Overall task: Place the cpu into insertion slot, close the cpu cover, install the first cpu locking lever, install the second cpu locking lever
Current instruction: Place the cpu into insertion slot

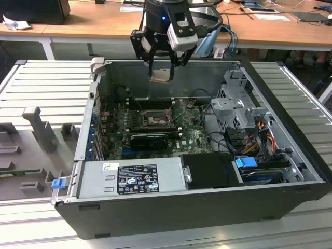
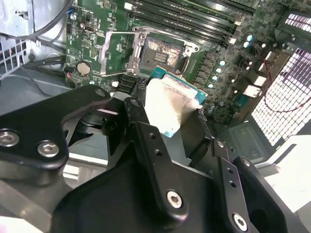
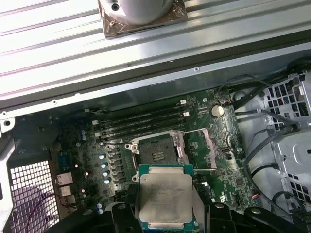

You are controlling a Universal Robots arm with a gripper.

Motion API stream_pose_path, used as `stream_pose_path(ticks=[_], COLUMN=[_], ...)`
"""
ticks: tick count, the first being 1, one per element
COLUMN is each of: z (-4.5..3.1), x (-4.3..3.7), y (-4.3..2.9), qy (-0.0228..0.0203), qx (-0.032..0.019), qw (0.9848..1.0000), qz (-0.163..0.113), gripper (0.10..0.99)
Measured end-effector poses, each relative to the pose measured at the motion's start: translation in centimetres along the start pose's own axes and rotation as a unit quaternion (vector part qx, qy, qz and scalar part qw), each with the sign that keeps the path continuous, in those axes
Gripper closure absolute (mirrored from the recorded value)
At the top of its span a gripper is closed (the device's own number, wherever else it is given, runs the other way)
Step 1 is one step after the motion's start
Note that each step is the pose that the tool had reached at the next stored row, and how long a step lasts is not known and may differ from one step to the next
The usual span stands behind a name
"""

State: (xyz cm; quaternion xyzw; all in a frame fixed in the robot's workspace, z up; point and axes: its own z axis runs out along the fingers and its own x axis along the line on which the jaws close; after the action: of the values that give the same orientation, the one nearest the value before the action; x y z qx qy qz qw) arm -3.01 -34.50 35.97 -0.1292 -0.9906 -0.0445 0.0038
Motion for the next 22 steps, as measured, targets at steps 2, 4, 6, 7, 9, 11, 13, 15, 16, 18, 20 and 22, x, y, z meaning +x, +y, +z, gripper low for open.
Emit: stream_pose_path(ticks=[2, 4, 6, 7, 9, 11, 13, 15, 16, 18, 20, 22], z=[0.06, 0.09, 0.11, 0.12, 0.14, 0.18, 0.29, 0.58, 0.79, 0.95, 0.96, 0.99], x=[0.00, 0.00, 0.00, 0.00, 0.00, -0.01, -0.01, -0.01, -0.02, -0.02, -0.02, -0.02], y=[-0.01, -0.01, -0.01, -0.01, -0.01, -0.01, -0.03, -0.05, -0.07, -0.08, -0.09, -0.09], qy=[-0.0014, -0.0026, -0.0040, -0.0046, -0.0059, -0.0070, -0.0075, -0.0075, -0.0076, -0.0078, -0.0086, -0.0101], qx=[-0.0003, -0.0005, -0.0008, -0.0009, -0.0012, -0.0015, -0.0016, -0.0015, -0.0015, -0.0010, -0.0003, -0.0002], qw=[0.9999, 0.9995, 0.9989, 0.9986, 0.9977, 0.9968, 0.9964, 0.9963, 0.9963, 0.9963, 0.9959, 0.9944], qz=[0.016, 0.030, 0.046, 0.053, 0.067, 0.079, 0.085, 0.085, 0.085, 0.086, 0.090, 0.105], gripper=[0.557, 0.557, 0.557, 0.557, 0.557, 0.557, 0.557, 0.557, 0.557, 0.557, 0.557, 0.557])
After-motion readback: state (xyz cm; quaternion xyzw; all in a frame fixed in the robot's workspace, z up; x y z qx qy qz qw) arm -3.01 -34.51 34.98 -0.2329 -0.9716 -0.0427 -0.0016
